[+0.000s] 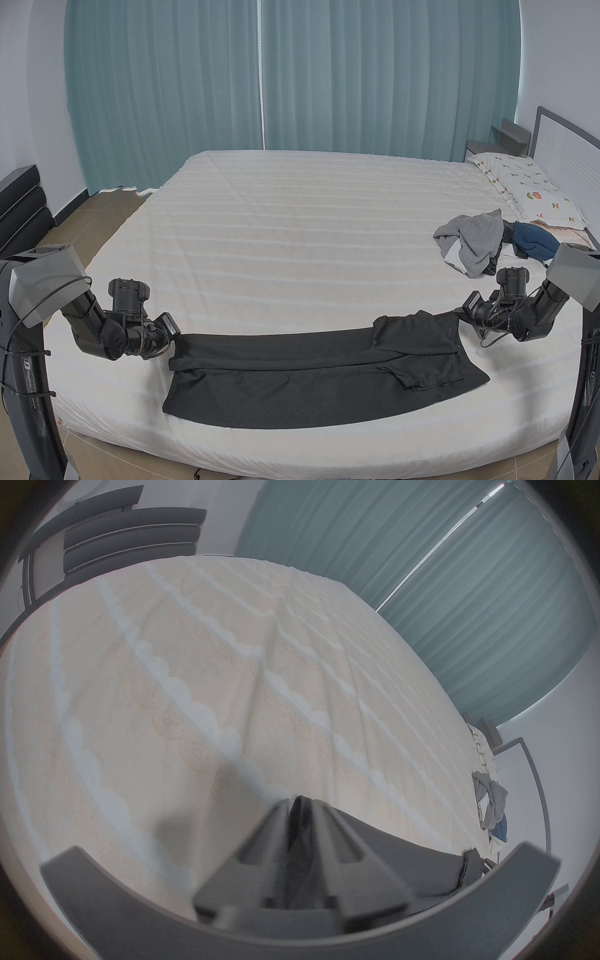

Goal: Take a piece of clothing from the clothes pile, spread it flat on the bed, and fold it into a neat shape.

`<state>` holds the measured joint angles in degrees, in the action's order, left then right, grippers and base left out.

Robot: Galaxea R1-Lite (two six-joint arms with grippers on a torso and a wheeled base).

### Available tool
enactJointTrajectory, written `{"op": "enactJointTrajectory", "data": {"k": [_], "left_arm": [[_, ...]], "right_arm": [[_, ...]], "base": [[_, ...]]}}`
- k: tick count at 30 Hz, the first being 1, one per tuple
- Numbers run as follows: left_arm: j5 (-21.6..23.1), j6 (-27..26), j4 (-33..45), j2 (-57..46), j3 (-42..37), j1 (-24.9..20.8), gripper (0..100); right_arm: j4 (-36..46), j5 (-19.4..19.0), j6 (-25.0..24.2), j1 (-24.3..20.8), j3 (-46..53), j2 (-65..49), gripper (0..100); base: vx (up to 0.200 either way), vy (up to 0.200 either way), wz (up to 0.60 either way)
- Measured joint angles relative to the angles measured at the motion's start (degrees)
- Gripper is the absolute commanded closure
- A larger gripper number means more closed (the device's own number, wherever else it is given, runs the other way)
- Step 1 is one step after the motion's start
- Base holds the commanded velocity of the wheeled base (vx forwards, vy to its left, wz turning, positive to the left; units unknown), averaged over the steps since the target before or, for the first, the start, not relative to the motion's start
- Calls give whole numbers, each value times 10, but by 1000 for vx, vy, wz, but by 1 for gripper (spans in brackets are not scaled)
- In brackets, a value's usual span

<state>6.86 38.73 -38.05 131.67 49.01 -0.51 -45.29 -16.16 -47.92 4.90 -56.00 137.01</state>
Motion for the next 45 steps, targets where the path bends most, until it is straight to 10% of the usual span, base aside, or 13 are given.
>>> {"op": "enactJointTrajectory", "data": {"k": [21,44,45], "left_arm": [[61,54,-9,-86,-131,27,0],[25,110,-58,-94,-163,-28,0],[22,110,-60,-92,-162,-30,100]], "right_arm": [[0,-60,46,-21,153,-146,0],[9,-27,-99,-54,245,-211,0],[9,-21,-100,-56,244,-211,0]], "base": [[0,0,0],[0,0,0],[0,0,0]]}}
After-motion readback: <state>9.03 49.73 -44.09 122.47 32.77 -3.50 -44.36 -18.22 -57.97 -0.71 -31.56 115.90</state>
